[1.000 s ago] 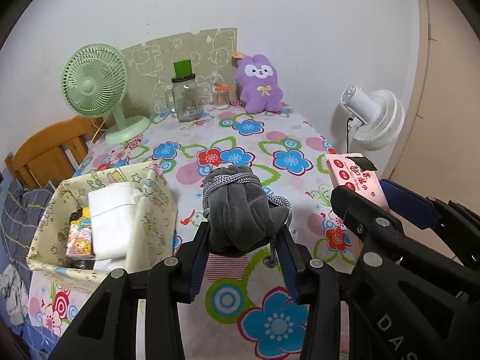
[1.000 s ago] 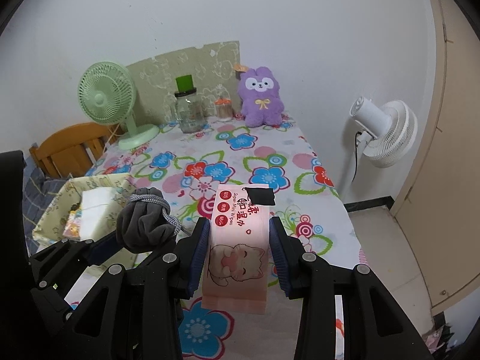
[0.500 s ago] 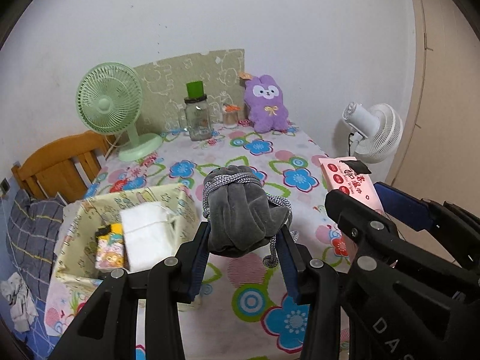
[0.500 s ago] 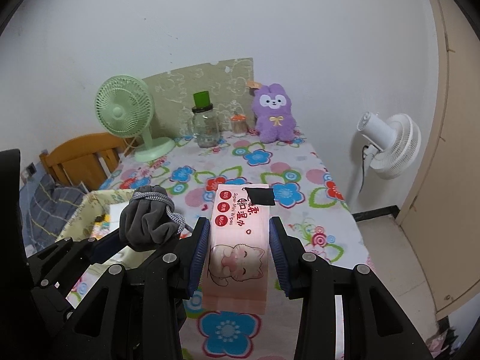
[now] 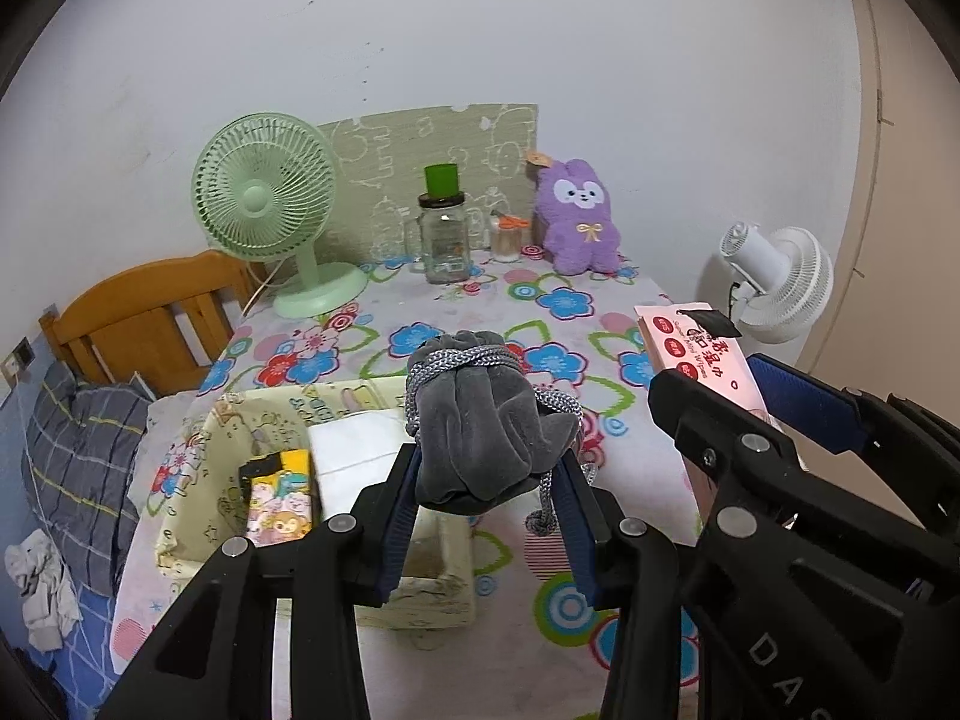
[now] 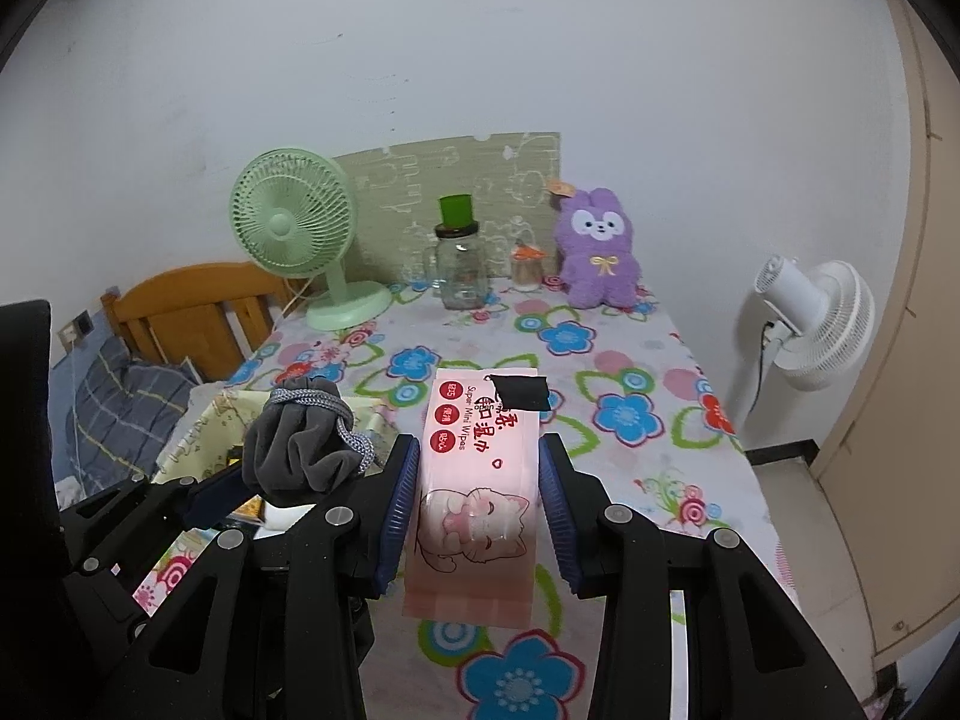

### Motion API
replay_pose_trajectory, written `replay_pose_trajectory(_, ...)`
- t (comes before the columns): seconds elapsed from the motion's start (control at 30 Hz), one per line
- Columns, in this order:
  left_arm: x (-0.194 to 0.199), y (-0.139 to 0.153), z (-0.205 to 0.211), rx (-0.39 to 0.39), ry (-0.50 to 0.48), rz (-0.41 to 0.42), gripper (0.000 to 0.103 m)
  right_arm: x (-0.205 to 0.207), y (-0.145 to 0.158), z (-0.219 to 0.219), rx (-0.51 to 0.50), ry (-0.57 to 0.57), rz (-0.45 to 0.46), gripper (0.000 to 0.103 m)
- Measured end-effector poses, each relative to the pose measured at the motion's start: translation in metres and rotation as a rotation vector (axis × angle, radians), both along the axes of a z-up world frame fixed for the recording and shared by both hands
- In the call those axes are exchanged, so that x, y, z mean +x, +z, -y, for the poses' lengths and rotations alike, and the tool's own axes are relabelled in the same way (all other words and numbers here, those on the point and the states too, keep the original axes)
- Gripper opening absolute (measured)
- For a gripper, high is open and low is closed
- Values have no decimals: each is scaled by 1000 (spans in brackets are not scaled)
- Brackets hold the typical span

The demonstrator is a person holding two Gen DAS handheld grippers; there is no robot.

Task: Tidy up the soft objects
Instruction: 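Carry the grey pouch and pink packet over the yellow box with both grippers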

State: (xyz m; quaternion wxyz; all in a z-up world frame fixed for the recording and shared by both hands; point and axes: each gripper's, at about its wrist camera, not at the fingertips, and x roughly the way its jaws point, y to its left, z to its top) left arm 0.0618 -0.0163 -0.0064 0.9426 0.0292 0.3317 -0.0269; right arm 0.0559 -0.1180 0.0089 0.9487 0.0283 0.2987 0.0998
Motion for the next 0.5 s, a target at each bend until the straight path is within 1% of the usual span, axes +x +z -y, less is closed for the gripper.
replay_pose_trajectory(0.2, 4, 0, -19, 2, 25, 3, 44, 7, 1, -21, -2, 28, 0, 44)
replay_pose_trajectory(0.5, 16, -6, -49, 7, 51, -15, 44, 20, -3, -50, -5, 62, -16, 44)
